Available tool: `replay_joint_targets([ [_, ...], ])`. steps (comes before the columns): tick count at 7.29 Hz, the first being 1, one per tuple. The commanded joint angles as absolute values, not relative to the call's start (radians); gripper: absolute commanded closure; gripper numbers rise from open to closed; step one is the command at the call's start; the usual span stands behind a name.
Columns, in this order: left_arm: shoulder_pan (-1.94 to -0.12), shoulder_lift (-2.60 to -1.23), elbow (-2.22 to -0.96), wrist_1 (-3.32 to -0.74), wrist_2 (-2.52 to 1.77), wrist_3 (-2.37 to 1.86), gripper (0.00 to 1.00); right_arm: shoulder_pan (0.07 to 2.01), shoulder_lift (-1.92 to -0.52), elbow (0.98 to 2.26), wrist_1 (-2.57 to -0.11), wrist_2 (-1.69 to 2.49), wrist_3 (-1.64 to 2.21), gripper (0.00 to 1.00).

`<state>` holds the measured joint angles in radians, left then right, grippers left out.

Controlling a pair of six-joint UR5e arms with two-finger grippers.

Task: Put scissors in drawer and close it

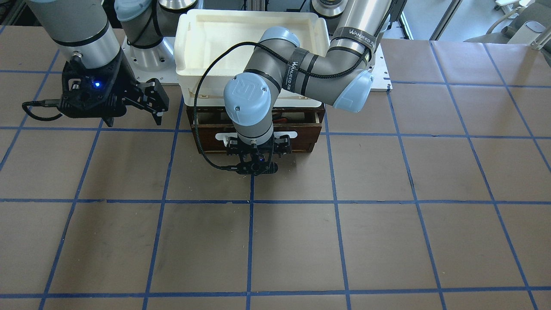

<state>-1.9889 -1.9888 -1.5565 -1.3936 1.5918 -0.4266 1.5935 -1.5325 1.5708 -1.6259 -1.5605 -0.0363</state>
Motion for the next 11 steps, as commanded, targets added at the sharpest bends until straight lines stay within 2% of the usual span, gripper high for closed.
replay_joint_targets([
  [1,-1.997,-1.979,-1.569,-1.394,1.591,-0.428,0.00,1.594,-1.532,1.571,-1.625,-1.560,-0.037,0.00],
  [11,-1.993,-1.959,-1.563,-1.439,1.574,-0.413,0.00,1.591,-1.532,1.574,-1.625,-1.578,-0.035,0.00],
])
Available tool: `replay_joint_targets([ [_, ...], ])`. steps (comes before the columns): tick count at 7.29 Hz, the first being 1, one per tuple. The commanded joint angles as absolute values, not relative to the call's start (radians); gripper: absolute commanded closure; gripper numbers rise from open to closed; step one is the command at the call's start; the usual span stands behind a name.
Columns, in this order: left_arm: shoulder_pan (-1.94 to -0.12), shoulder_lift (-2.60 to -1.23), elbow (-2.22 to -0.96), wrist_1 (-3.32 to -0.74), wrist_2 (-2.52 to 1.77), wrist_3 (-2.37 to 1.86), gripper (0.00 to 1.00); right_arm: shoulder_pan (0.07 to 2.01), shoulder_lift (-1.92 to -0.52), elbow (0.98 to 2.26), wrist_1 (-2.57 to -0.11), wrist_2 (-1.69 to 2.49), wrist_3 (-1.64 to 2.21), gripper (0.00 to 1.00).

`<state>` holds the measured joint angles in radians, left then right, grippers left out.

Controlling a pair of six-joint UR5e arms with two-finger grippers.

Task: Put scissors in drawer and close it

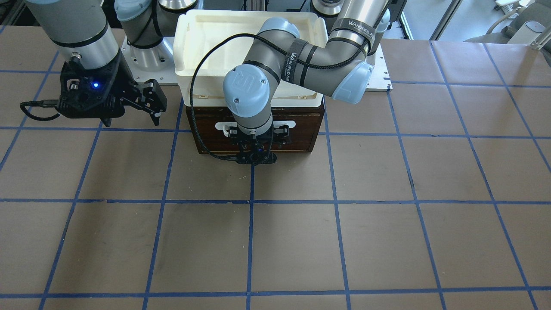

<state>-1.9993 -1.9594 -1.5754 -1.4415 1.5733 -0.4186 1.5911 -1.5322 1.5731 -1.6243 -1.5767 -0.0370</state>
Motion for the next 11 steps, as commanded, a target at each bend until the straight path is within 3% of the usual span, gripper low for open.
replay_joint_targets([
  [1,-1.987,-1.957,-1.537,-1.437,1.575,-0.410,0.00,1.591,-1.532,1.574,-1.623,-1.578,-0.035,0.00],
  [4,-1.930,-1.918,-1.448,-1.448,1.562,-0.378,0.00,1.591,-1.529,1.574,-1.623,-1.578,-0.038,0.00],
  [11,-1.853,-1.628,-1.505,-1.549,1.562,-0.192,0.00,1.591,-1.532,1.572,-1.621,-1.577,-0.035,0.00],
])
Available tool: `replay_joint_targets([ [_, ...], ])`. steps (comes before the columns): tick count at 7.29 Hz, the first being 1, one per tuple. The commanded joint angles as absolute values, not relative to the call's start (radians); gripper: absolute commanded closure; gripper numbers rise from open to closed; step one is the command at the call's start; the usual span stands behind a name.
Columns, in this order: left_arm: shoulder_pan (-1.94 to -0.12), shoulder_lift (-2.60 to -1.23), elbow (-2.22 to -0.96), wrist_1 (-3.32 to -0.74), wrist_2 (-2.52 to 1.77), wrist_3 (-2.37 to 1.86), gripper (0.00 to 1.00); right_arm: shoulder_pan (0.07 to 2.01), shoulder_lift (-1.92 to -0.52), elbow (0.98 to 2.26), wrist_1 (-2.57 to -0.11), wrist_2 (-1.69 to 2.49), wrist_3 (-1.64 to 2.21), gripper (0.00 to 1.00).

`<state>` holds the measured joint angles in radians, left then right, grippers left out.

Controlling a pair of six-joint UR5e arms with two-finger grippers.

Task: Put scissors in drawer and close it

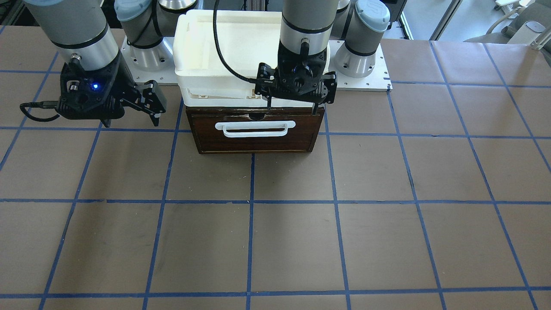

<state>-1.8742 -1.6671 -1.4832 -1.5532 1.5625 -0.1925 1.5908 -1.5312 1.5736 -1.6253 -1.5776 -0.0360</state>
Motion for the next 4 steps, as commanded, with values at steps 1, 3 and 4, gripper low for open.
replay_joint_targets([
  [1,-1.801,-1.618,-1.522,-1.508,1.562,-0.196,0.00,1.591,-1.534,1.572,-1.621,-1.575,-0.037,0.00],
  [3,-1.732,-1.580,-1.551,-1.496,1.563,-0.170,0.00,1.591,-1.534,1.572,-1.620,-1.578,-0.037,0.00],
  [4,-1.720,-1.571,-1.568,-1.493,1.562,-0.129,0.00,1.591,-1.534,1.572,-1.623,-1.578,-0.037,0.00],
])
